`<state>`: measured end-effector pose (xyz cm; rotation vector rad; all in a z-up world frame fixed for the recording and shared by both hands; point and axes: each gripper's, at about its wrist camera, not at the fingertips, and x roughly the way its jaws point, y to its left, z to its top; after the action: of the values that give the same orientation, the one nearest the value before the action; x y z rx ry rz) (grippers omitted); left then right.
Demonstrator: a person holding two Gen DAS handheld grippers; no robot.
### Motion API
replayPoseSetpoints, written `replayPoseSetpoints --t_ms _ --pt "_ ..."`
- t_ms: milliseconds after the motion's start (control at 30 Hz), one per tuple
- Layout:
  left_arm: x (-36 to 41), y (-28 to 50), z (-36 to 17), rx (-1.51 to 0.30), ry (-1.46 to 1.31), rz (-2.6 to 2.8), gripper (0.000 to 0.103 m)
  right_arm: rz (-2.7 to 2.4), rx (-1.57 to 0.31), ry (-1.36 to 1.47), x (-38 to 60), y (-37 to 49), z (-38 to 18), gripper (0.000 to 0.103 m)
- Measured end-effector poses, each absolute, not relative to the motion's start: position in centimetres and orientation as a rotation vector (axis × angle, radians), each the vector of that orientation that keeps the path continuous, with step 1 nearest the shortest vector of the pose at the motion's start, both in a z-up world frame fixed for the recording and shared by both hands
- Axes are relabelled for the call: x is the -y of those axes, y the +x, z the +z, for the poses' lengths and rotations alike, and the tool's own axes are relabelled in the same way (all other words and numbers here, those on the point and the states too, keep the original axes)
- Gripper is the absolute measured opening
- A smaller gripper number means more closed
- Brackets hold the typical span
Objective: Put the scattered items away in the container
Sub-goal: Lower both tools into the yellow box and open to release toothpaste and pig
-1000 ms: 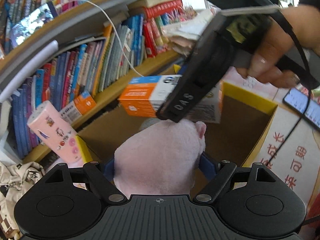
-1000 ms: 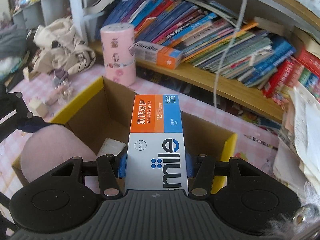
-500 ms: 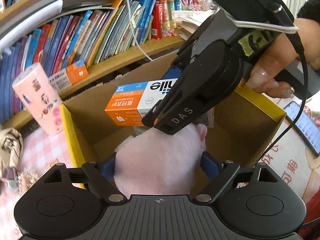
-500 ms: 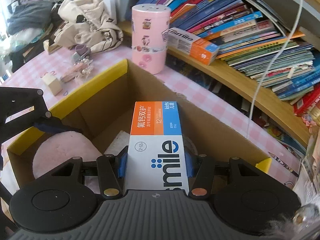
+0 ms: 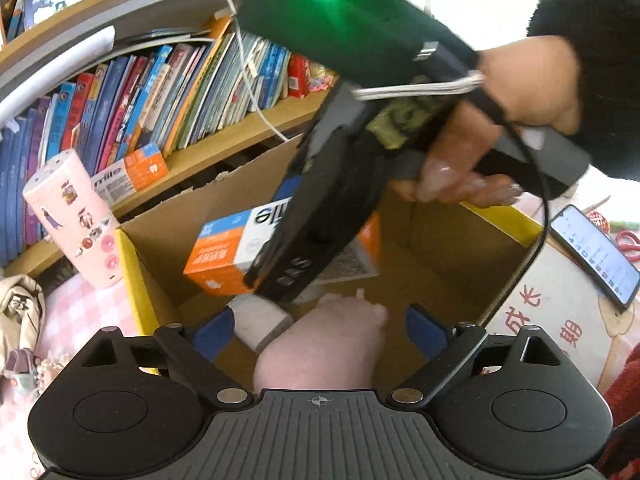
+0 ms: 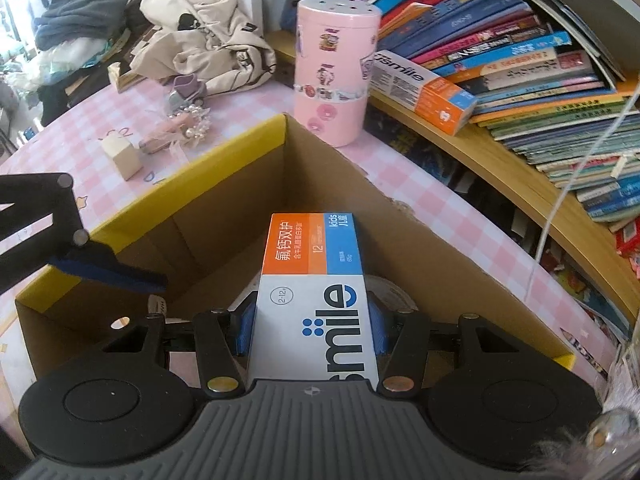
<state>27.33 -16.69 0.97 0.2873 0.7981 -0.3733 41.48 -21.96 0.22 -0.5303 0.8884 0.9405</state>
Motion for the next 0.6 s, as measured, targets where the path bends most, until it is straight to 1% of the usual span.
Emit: replayPoseSetpoints --t_ms 533,600 --pt "16.7 26.1 1.6 -0.773 0.319 -0.328 0.096 0.988 -0.858 -0.601 19.0 41.2 -1.2 0.050" --pt "16.6 26.1 1.7 -0.773 0.320 -0.322 0.096 0.993 -0.850 -0.586 19.1 41.3 -1.1 0.055"
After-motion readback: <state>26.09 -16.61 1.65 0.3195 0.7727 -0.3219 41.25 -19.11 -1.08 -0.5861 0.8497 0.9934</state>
